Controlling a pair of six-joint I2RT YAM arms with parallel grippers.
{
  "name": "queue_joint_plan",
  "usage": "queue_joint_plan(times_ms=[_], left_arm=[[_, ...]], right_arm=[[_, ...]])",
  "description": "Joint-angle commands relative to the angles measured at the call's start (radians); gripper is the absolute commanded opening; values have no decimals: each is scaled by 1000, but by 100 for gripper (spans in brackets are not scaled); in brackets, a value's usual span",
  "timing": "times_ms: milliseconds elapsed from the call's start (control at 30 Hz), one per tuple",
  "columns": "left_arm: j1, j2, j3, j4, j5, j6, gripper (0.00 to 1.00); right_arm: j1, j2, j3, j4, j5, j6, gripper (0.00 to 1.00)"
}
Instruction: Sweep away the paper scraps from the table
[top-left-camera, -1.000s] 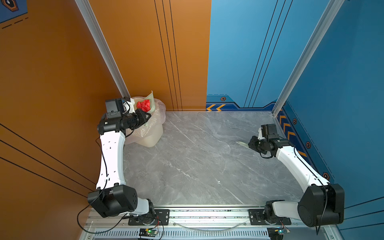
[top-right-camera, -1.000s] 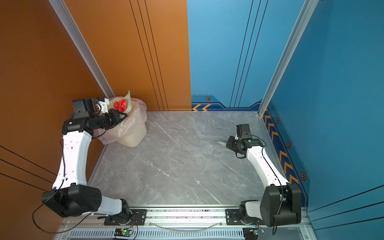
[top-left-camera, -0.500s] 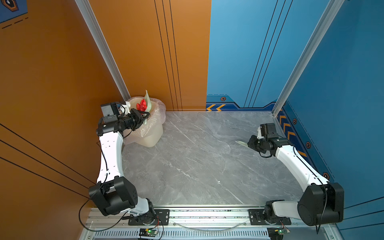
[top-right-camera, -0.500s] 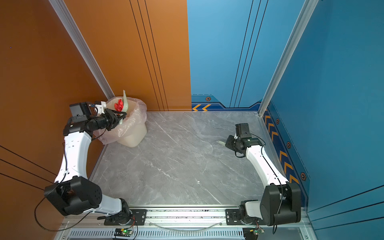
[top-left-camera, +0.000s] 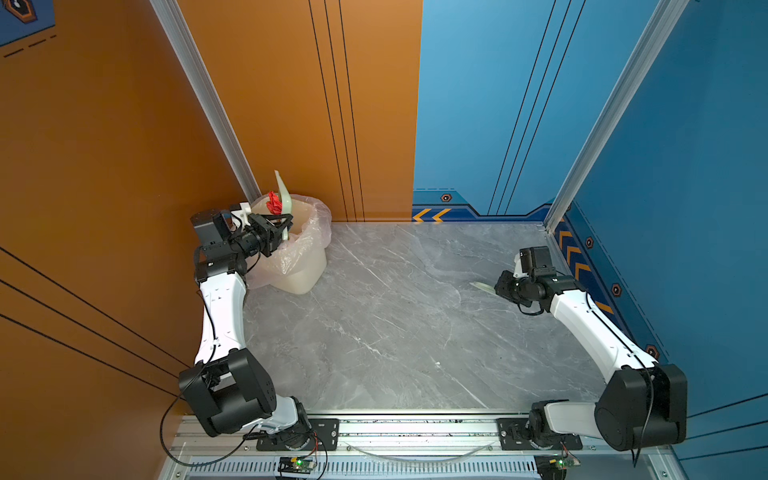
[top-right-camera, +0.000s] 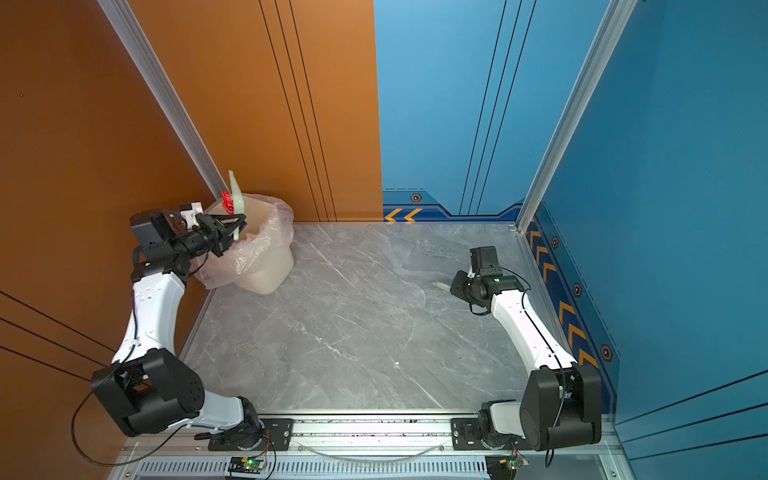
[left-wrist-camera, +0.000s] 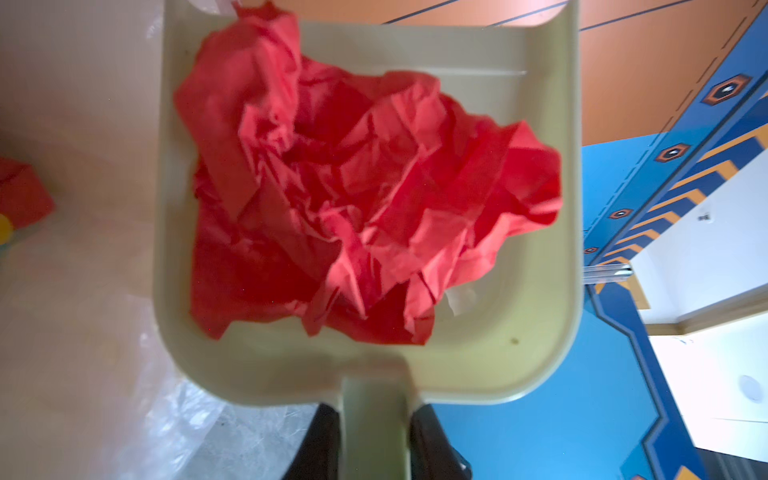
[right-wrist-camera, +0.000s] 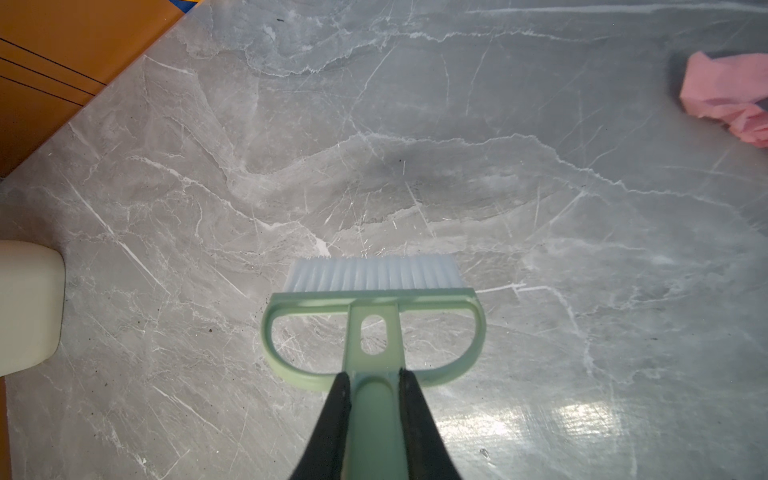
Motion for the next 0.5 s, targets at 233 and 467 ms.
queue_joint_plan(times_ms=[233,467], left_arm=[[19,-3,-83,450,102,-380,0],[23,-5,-87,471,108,-416,0]], right_arm=[[6,5,9,7,9,6,0],[5,6,1,12,8,2,0]])
